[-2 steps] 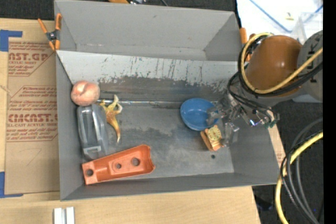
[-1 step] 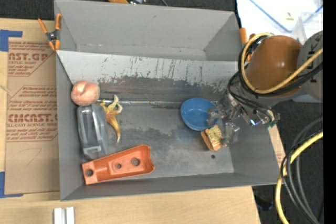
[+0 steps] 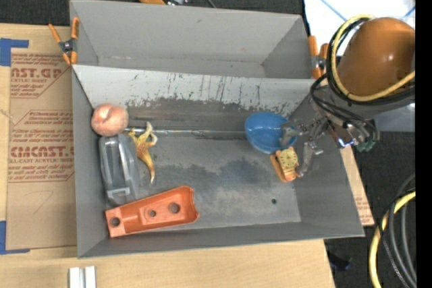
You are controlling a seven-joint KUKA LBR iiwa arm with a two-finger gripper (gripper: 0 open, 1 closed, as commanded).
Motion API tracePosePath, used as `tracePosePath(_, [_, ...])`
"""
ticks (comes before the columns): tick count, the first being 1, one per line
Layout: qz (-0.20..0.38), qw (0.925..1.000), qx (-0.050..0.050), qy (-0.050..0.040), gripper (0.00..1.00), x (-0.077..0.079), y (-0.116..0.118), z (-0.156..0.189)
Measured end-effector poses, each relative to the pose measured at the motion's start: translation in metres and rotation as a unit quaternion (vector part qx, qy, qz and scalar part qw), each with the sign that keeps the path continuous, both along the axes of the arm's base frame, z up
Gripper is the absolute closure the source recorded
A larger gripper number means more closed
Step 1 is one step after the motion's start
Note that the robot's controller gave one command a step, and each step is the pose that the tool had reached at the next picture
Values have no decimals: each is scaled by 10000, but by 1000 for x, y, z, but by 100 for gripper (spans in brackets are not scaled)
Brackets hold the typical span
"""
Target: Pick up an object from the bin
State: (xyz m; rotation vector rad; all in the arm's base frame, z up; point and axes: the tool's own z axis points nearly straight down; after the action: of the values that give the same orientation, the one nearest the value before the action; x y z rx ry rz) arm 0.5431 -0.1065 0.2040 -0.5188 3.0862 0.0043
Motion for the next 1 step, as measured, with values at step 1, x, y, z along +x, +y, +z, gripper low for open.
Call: tracePosePath(1, [1474,9891,-25,-13,100,10,2,-81])
